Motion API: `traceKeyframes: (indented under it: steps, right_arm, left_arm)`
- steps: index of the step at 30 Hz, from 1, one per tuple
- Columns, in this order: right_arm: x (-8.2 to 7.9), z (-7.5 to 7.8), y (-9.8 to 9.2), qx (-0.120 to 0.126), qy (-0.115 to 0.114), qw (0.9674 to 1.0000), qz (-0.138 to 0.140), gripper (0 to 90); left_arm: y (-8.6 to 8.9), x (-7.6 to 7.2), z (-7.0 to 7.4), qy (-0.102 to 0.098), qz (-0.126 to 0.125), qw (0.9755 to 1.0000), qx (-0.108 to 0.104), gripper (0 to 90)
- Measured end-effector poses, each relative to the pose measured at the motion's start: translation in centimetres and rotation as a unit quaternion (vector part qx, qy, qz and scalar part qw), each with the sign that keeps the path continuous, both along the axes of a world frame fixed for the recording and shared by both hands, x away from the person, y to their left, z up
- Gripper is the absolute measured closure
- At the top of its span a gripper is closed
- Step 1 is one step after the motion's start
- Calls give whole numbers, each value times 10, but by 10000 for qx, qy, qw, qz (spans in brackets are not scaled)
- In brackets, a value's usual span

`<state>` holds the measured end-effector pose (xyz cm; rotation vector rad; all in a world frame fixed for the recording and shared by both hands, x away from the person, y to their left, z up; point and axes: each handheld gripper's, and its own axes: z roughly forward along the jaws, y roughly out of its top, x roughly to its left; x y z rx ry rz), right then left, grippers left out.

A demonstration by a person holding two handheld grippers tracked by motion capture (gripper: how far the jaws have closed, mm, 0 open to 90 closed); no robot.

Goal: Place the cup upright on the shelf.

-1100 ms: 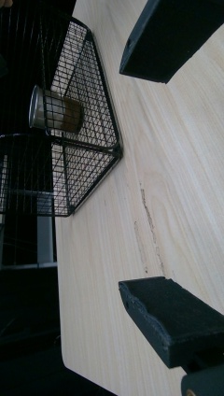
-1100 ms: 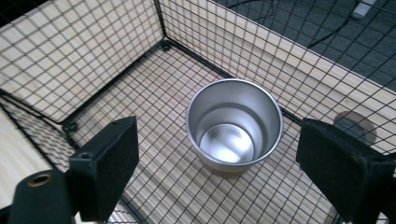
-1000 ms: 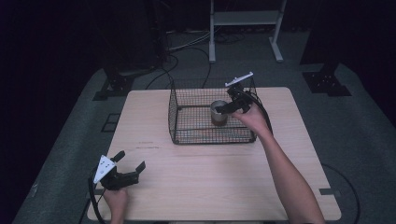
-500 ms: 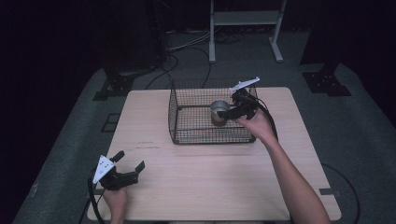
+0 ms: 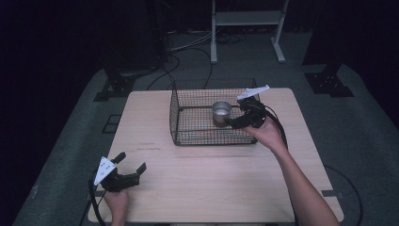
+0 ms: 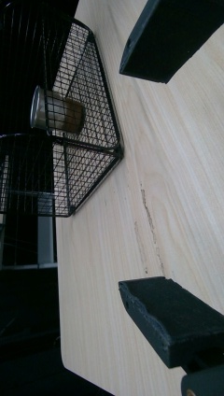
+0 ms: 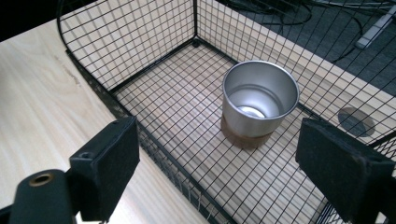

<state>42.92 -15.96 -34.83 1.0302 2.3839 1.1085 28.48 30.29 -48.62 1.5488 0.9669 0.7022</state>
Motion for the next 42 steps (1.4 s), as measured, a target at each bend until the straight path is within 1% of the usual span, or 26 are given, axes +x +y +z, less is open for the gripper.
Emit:
traceKeyframes:
  steps: [4,5,8,9,11,14,18,20,22,27,32,33,37,42]
  right_arm:
    - [-5,-1,-2,-27,-30,10000,71,128]
    - [-7,-1,-2,-51,4,10000,64,128]
    - [-11,-2,-2,-38,-27,9999,93,128]
    - [-12,-2,-3,-37,-53,9999,109,128]
    - [-15,-4,-4,-15,-8,9999,111,128]
    - [-20,-8,-6,-50,-10,9999,145,128]
    - [-26,-13,-10,-38,-14,9998,172,128]
    - [-29,-15,-13,-27,21,9999,131,128]
    - [-32,-18,-16,25,47,9999,153,128]
    - [-38,-24,-24,-61,54,9999,89,128]
    - [-44,-31,-31,-54,105,9999,43,128]
    - [-45,-32,-33,-46,65,10000,50,128]
    - [-52,-34,-36,25,99,9999,49,128]
    - [-60,-35,-39,39,18,10000,65,128]
  left_arm:
    - [0,0,0,3,-6,10000,19,0]
    - [-1,0,0,7,-8,10000,20,0]
    - [-1,0,0,15,-7,10000,39,0]
    - [-1,0,0,9,-14,10000,32,0]
    - [-1,0,0,5,-8,10000,33,0]
    - [-1,0,0,7,-6,10000,33,0]
    - [-1,0,0,8,-7,10000,39,0]
    - [-1,0,0,1,-11,10000,47,0]
    - [-1,0,0,1,-13,10000,62,0]
    - [-1,0,0,2,-13,10000,54,0]
    - [-2,0,0,8,3,10000,56,0]
    - [-1,0,0,2,-4,10000,59,0]
    - [-1,0,0,5,2,10000,66,0]
    - [-2,0,0,1,7,10000,63,0]
